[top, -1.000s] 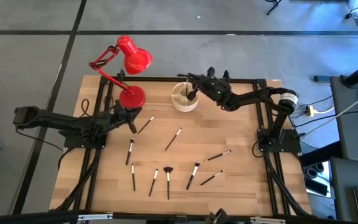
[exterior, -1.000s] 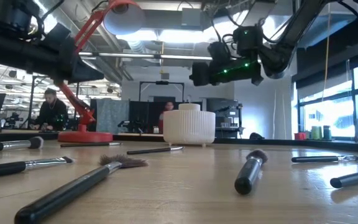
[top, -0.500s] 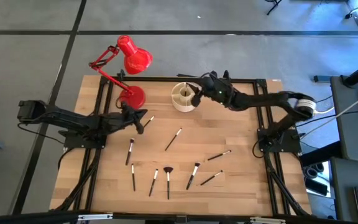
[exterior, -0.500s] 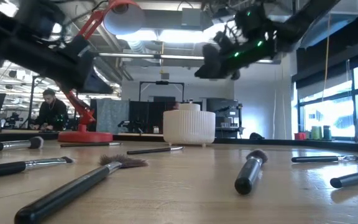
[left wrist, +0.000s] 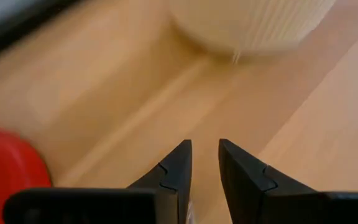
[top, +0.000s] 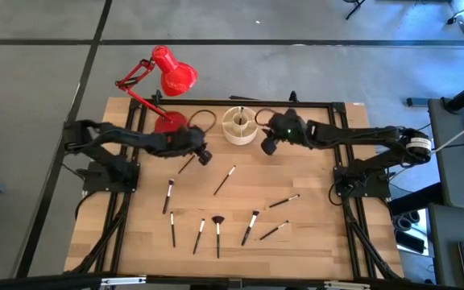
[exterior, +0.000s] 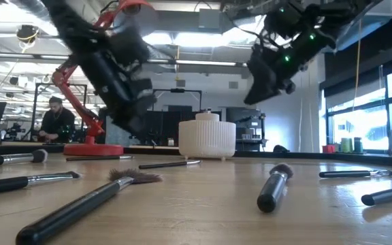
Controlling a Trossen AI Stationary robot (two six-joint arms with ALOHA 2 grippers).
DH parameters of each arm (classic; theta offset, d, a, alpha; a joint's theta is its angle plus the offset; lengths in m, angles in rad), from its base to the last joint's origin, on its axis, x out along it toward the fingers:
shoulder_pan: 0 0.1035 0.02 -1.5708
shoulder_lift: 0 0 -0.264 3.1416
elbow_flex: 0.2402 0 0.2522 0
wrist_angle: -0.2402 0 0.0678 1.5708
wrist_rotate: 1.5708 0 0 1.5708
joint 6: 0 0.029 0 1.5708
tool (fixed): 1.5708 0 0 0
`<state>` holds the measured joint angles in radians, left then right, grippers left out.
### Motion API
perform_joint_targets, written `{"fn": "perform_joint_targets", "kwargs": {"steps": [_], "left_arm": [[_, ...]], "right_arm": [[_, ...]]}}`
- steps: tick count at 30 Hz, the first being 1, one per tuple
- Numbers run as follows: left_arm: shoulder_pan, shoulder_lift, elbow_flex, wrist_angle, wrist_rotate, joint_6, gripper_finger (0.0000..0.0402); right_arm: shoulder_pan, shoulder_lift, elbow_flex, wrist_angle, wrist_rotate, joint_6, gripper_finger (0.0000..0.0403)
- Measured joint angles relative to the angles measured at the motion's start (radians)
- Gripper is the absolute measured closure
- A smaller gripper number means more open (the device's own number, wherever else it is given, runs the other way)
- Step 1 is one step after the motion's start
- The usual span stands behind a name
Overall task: Put items in baskets/containers
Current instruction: Put the black eyeshadow brush into the white organizer
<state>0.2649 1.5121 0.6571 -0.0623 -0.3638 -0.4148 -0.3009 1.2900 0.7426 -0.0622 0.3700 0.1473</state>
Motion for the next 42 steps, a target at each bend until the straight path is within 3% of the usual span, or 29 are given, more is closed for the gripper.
{"fn": "perform_joint_targets", "kwargs": {"steps": [4, 8, 21, 28, 34, 42], "left_arm": [[0.0, 0.1, 0.144, -0.303, -0.004, -0.062, 0.0326], [-0.002, 0.155, 0.232, -0.438, 0.009, -0.097, 0.0326], [0.035, 0.235, 0.254, -0.444, 0.057, -0.095, 0.0328], [0.039, 0.233, 0.254, -0.439, 0.085, -0.034, 0.0391], [0.04, 0.231, 0.266, -0.439, 0.08, -0.005, 0.0397], [0.051, 0.134, 0.387, -0.351, -0.066, 0.129, 0.0398]], "right_arm": [[0.012, -0.012, -0.051, 0.017, 0.055, -0.004, 0.0291], [-0.001, -0.013, -0.059, 0.019, 0.054, -0.024, 0.0291], [-0.003, -0.013, -0.059, 0.044, 0.004, -0.054, 0.0291], [-0.003, -0.013, -0.059, 0.051, 0.004, -0.054, 0.0291], [-0.003, -0.013, -0.059, 0.053, 0.003, -0.055, 0.0291], [-0.003, -0.013, -0.058, 0.054, 0.003, -0.068, 0.0291]]}}
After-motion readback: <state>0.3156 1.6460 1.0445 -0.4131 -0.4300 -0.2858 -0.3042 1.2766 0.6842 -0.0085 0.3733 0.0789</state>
